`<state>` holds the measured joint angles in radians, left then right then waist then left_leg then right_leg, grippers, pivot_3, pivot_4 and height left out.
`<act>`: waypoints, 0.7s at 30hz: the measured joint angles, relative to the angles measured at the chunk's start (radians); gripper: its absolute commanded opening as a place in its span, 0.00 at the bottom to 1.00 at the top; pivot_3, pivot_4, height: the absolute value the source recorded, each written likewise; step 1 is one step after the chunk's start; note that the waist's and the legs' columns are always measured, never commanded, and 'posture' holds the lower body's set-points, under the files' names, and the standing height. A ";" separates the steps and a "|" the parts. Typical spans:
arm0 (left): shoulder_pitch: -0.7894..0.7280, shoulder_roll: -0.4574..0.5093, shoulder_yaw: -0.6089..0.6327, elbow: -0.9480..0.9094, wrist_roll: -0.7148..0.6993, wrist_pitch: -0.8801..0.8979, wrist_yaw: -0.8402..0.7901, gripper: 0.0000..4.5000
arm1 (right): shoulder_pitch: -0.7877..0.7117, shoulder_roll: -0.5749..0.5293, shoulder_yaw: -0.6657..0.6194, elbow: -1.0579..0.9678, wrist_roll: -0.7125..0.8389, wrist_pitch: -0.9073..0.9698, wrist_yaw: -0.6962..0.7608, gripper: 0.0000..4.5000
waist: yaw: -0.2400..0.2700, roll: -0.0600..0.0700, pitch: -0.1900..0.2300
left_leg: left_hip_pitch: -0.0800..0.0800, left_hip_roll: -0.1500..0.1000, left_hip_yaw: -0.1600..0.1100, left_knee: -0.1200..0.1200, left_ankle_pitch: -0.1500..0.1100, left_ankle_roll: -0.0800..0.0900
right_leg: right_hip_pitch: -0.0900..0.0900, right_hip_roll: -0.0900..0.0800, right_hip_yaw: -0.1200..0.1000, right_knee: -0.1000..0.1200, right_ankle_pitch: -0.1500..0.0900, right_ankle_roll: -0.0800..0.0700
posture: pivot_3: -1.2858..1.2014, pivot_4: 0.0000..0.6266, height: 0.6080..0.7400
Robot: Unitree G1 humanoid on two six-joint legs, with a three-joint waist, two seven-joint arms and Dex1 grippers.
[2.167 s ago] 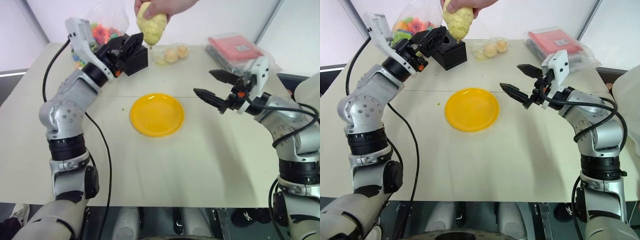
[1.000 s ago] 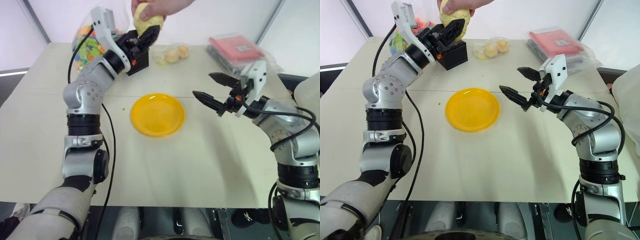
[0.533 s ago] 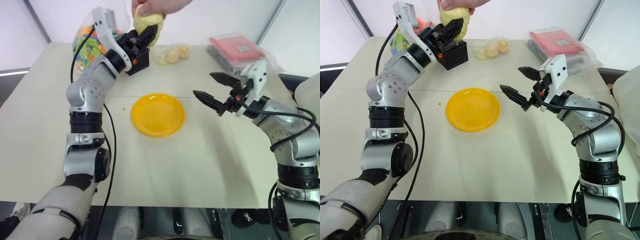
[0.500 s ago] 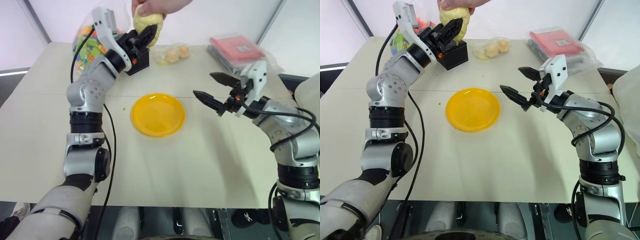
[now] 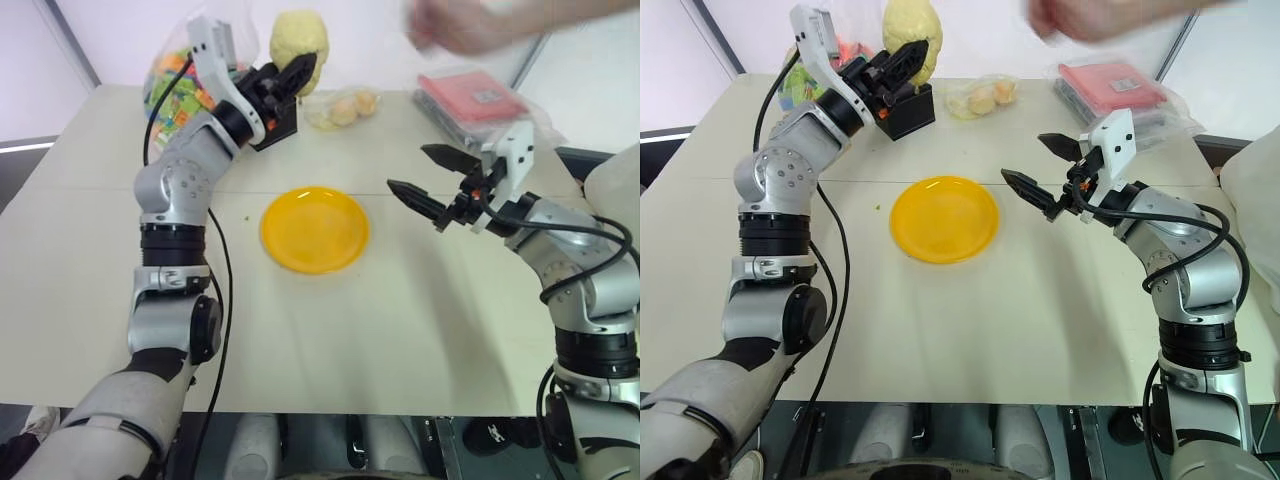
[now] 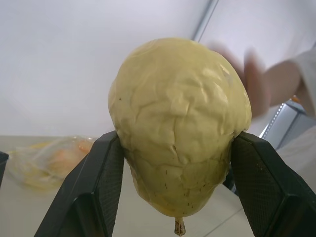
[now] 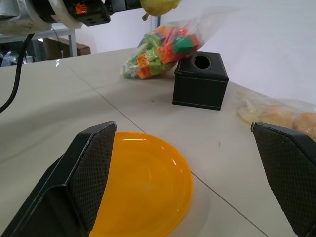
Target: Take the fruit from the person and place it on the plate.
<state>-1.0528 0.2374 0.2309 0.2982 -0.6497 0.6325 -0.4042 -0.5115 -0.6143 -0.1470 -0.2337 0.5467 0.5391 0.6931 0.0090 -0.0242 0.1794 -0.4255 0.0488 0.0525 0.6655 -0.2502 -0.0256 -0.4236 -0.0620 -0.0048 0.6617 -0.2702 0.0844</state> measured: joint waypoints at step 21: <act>0.449 0.260 -0.211 -0.457 0.004 0.434 -0.072 0.59 | 0.143 -0.077 0.016 -0.162 0.034 0.072 0.033 1.00 | -0.018 0.000 0.000 | 0.000 0.000 -0.001 -0.001 0.000 0.000 | 0.000 0.000 0.000 0.001 0.000 0.000 | 0.52 0.24 0.93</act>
<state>-0.6038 0.4970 0.0202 -0.1593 -0.6458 1.0662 -0.4763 -0.3682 -0.6916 -0.1313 -0.3959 0.5804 0.6109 0.7257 -0.0095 -0.0241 0.1795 -0.4250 0.0490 0.0520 0.6648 -0.2500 -0.0259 -0.4238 -0.0622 -0.0046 0.6627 -0.2704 0.0842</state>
